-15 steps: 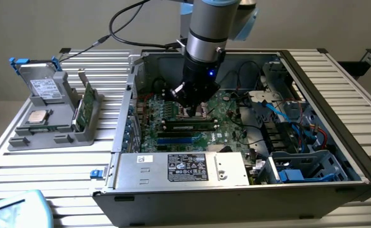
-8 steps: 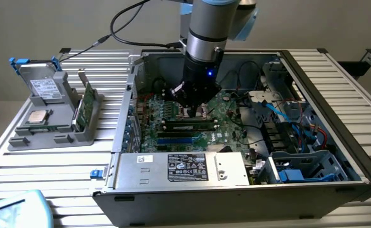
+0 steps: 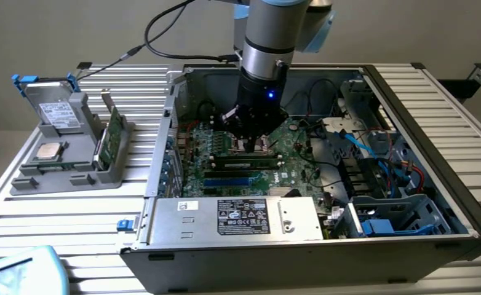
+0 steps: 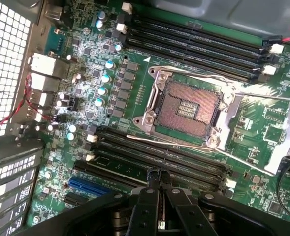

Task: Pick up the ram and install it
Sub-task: 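Press down the ram until it locks into place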

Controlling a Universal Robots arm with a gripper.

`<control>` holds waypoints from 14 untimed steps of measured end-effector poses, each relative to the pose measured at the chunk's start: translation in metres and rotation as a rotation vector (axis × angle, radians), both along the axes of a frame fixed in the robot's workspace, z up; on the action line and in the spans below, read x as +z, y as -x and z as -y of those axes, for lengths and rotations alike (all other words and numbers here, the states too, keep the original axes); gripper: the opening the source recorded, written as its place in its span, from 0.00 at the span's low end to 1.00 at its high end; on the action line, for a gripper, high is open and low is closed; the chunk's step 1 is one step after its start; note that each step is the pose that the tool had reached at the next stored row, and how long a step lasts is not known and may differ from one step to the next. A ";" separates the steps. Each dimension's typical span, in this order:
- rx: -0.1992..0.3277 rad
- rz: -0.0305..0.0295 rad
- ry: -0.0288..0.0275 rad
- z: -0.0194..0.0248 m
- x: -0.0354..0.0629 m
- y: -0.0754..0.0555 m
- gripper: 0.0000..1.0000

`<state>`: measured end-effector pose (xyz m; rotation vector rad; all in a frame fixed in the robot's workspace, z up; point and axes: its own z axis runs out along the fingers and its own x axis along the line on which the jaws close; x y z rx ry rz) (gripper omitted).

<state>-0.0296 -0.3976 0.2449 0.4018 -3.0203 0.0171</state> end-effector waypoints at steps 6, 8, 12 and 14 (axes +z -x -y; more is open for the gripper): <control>-0.058 0.0062 0.0125 0.0000 0.0000 0.000 0.11; -0.078 0.0083 0.0158 0.0000 0.0000 0.000 0.11; -0.119 0.0126 0.0225 0.0000 0.0000 0.000 0.11; -0.138 0.0148 0.0258 0.0000 0.0000 0.000 0.11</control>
